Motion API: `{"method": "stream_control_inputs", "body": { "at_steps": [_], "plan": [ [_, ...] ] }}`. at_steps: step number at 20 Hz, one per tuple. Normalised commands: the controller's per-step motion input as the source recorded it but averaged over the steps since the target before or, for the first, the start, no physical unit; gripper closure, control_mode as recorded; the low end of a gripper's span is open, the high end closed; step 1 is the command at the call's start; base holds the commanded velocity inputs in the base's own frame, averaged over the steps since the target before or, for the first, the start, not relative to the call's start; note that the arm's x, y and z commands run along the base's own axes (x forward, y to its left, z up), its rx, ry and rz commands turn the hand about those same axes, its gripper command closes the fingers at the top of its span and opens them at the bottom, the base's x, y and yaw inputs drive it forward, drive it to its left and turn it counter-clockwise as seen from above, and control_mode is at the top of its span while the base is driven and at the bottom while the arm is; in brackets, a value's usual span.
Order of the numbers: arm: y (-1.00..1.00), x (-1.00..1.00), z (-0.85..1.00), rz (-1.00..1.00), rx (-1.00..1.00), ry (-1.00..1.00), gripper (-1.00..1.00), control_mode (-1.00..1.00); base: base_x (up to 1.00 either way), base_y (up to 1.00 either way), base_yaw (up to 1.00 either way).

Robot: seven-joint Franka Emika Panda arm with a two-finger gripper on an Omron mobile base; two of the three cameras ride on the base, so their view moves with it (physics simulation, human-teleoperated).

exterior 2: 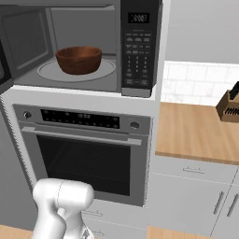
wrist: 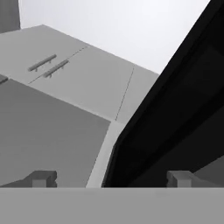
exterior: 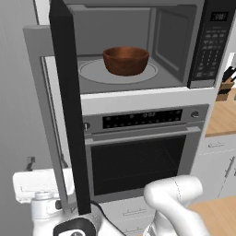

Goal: Open the microwave, place the bowl with waffle inside the microwave, then close the microwave door and turn it on.

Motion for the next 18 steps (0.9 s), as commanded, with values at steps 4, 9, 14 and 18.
{"method": "stream_control_inputs", "body": {
  "at_steps": [4, 9, 14, 18],
  "plan": [
    [-0.16, -0.43, 0.31, -0.14, 0.0, -0.14, -1.0, -1.0, 0.0, 0.0, 0.0],
    [-0.38, -0.51, 0.39, -0.16, 0.08, -0.16, -1.0, -1.0, 0.0, 0.0, 0.0],
    [-0.68, -0.2, 0.44, -0.13, 0.2, -0.12, -1.0, -1.0, 0.0, 0.0, 0.0],
    [-0.89, 0.0, 0.36, -0.01, 0.25, -0.1, -1.0, -1.0, 0.0, 0.0, 0.0]
  ]
}}
